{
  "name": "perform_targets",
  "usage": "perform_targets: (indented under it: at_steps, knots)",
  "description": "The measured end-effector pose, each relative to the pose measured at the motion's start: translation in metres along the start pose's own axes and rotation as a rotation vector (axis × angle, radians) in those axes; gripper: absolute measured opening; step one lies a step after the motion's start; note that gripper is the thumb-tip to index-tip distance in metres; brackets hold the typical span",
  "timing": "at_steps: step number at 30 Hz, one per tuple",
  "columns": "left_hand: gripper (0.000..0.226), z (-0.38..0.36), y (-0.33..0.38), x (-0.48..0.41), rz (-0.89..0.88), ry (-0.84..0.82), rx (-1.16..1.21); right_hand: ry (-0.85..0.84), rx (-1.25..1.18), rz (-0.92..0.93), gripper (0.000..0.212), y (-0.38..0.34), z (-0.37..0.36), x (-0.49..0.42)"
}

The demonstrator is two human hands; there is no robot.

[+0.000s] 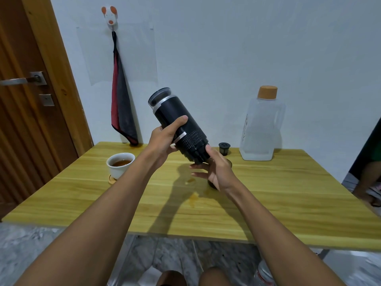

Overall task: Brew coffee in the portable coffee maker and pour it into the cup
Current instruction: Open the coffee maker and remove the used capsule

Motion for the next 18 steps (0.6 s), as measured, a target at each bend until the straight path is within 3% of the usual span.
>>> perform_targets:
  at_steps: [6,11,15,18]
  knots:
    - [0.043,-0.003,-0.002,0.002,0.0,0.008,-0.004,0.054,0.014,0.065,0.039,0.003,0.001,0.0]
    - [0.049,-0.002,-0.001,0.001,-0.002,-0.016,-0.012,0.023,-0.077,0.033,0.05,0.006,-0.001,0.004]
    - [0.043,0.0,-0.004,0.0,-0.01,0.018,-0.008,0.054,0.333,0.022,0.061,-0.001,0.015,0.004]
    - [0.046,0.004,-0.008,-0.003,-0.045,0.081,-0.014,0.328,0.743,0.237,0.06,-0.01,0.046,0.009]
Point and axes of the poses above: each hand's wrist, its own x-axis away from the middle knuckle, its own z-axis out of the back of the hand, y = z × x, the point moved 4 cm from there along -x, towards the middle knuckle
